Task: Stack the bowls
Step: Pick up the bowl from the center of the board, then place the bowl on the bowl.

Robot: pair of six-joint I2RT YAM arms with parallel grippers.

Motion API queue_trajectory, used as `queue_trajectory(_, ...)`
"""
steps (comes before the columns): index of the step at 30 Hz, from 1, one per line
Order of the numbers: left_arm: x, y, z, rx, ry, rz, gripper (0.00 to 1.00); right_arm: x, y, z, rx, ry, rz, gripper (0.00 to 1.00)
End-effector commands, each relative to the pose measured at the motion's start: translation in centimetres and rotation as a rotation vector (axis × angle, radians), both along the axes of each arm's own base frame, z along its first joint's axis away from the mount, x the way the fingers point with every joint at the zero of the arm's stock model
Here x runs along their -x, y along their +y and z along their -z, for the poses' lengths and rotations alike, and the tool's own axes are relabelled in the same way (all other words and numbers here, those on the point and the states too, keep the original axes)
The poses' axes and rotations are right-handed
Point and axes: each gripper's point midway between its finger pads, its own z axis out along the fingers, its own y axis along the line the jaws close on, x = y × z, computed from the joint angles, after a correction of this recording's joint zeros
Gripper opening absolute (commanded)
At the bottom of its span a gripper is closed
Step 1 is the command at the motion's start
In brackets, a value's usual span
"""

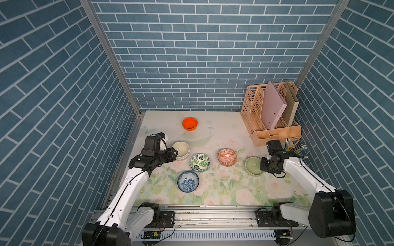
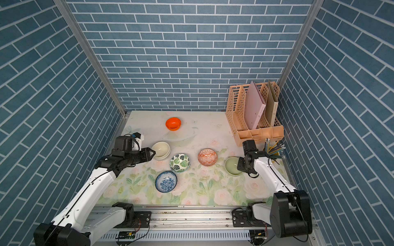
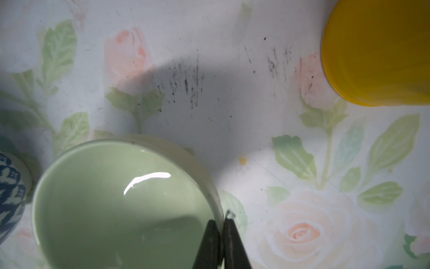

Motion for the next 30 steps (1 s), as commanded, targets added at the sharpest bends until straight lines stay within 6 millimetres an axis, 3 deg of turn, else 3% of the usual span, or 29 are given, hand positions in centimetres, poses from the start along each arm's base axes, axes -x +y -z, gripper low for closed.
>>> queue_trajectory(1, 0.2, -0.3, -0.6, 0.007, 0.004, 0.011, 0.47, -0.3, 0.1, -1.4, -0.002, -0.019, -0.026, 0.00)
queue_trajectory(12, -0.2, -1.0, -2.8, 0.051, 0.005, 0.018, 0.47, -2.4, 0.8, -6.5, -0.006, -0.081, -0.110, 0.00)
queue_trajectory(20, -0.5, -1.8, -4.8, 0.049, 0.003, 0.042, 0.48, -3.6, 2.6, -8.4, -0.095, -0.135, -0.147, 0.00)
queue_trajectory(30, -1.5, -6.9, -5.5, 0.039, 0.024, 0.116, 0.48, -6.0, 5.3, -9.5, -0.162, -0.193, -0.209, 0.00)
